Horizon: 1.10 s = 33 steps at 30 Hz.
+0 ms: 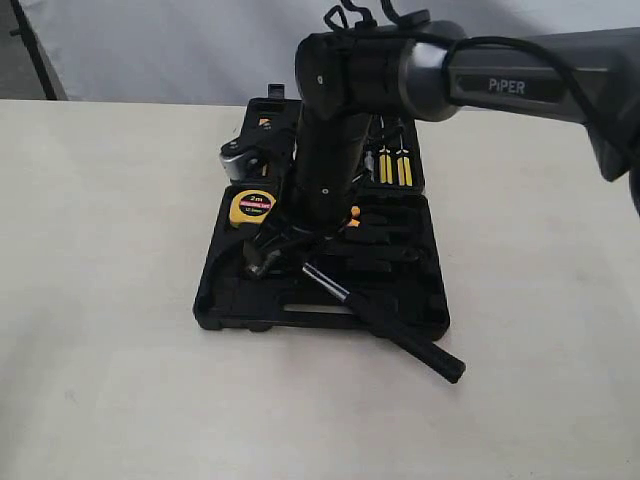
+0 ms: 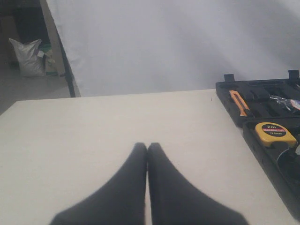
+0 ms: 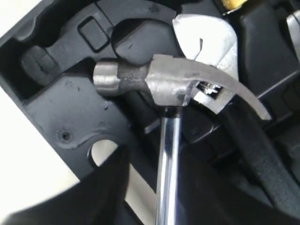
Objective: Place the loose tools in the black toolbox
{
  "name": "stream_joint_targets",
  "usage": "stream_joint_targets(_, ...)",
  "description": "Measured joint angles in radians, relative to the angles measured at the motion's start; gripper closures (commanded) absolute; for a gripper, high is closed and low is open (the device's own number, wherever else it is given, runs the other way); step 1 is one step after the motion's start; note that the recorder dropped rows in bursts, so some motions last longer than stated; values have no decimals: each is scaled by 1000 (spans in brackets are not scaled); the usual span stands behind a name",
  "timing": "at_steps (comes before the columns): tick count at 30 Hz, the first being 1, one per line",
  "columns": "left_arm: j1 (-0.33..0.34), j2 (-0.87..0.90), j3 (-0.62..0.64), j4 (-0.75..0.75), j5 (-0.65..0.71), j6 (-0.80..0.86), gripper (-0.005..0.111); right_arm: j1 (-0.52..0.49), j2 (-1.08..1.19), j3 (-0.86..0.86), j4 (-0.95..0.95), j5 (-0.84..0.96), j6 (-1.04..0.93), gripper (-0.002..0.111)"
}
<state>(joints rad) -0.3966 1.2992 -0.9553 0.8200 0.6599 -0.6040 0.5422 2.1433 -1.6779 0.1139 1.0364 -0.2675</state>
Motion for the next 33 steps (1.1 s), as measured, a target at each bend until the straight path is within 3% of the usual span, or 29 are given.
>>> stream_joint_targets(7,0,0,0,0,0,0,105,0,41,0,-31,-32,8,67)
stream_joint_targets(9,0,0,0,0,0,0,105,0,57,0,-35,-32,8,79)
stream_joint_targets(11,0,0,0,0,0,0,105,0,60,0,-41,-32,10,102)
stream_joint_targets(12,0,0,0,0,0,0,105,0,60,0,-46,-34,10,108)
stream_joint_targets(21,0,0,0,0,0,0,105,0,-9,-59,-56,-19,-133,108)
stream_joint_targets(29,0,0,0,0,0,0,105,0,-13,-110,120,103,-693,108)
stream_joint_targets(33,0,0,0,0,0,0,105,12,47,-110,164,143,-786,108)
